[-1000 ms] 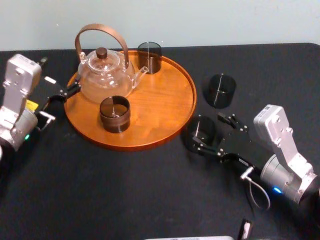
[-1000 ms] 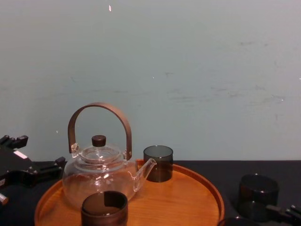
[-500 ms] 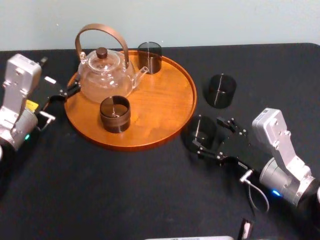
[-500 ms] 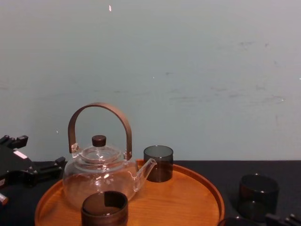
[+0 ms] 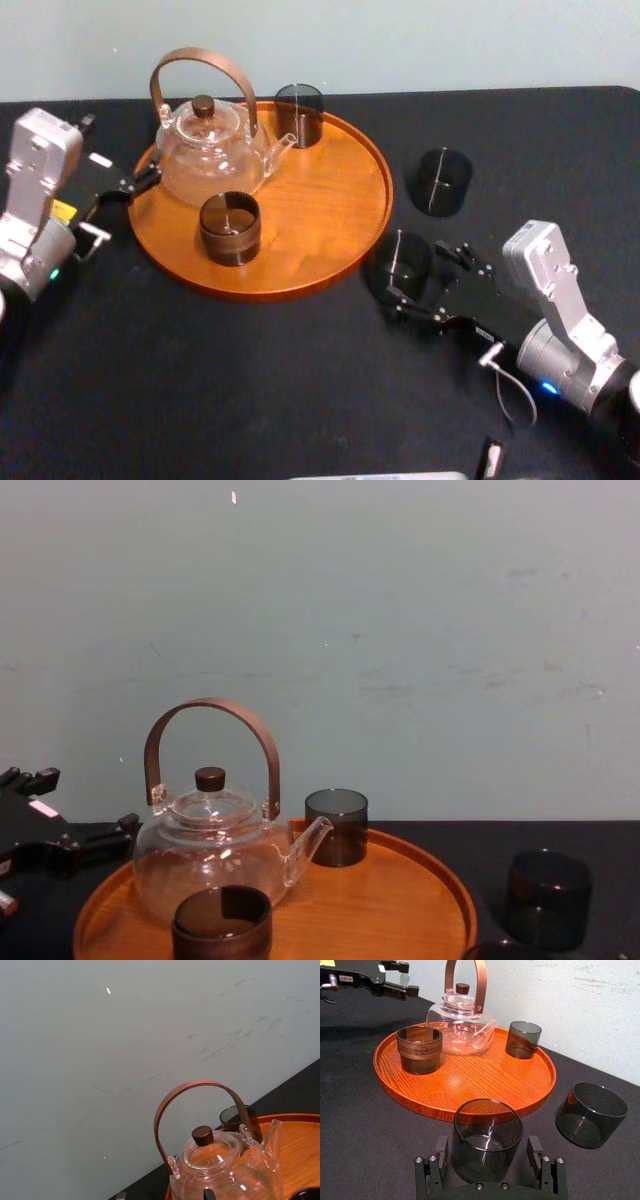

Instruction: Pick up the glass from the table and place it on the tray.

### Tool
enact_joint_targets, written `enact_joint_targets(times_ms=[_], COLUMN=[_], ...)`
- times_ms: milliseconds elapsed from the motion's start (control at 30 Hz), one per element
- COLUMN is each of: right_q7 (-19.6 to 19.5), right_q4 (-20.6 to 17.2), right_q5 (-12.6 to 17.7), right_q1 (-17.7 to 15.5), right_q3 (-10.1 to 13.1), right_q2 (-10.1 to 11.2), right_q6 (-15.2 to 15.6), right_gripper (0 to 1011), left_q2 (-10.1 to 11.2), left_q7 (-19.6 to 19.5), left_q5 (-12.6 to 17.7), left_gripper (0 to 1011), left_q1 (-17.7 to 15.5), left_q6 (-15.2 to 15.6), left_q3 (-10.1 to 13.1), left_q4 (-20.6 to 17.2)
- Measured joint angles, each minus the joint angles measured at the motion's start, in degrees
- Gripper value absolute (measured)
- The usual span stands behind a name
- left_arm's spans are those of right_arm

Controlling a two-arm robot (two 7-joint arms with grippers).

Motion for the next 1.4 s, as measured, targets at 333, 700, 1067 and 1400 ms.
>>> enact_joint_targets(times_ms=[333, 700, 1067, 1400], right_q7=[0.7, 1.9, 2.7, 3.8], right_q4=[1.5, 4.1, 7.5, 10.5], right_q5=[0.0, 0.1, 0.2, 1.1], right_q1=[0.7, 3.1, 6.1, 8.3], right_q3=[0.1, -0.8, -1.9, -2.8], right_q2=[-0.7, -1.5, -2.6, -3.6], right_q6=[0.0, -0.2, -1.0, -2.5], right_gripper=[1002, 1002, 1002, 1002], left_q2=[0.0, 0.0, 0.0, 0.0], left_q7=[0.0, 0.0, 0.0, 0.0], left_q5=[0.0, 0.0, 0.0, 0.0], left_gripper=[1001, 1001, 1001, 1001], left_q1=[0.0, 0.0, 0.0, 0.0], left_q6=[0.0, 0.0, 0.0, 0.0], left_q3=[0.0, 0.0, 0.0, 0.0], left_q4=[0.0, 0.0, 0.0, 0.0])
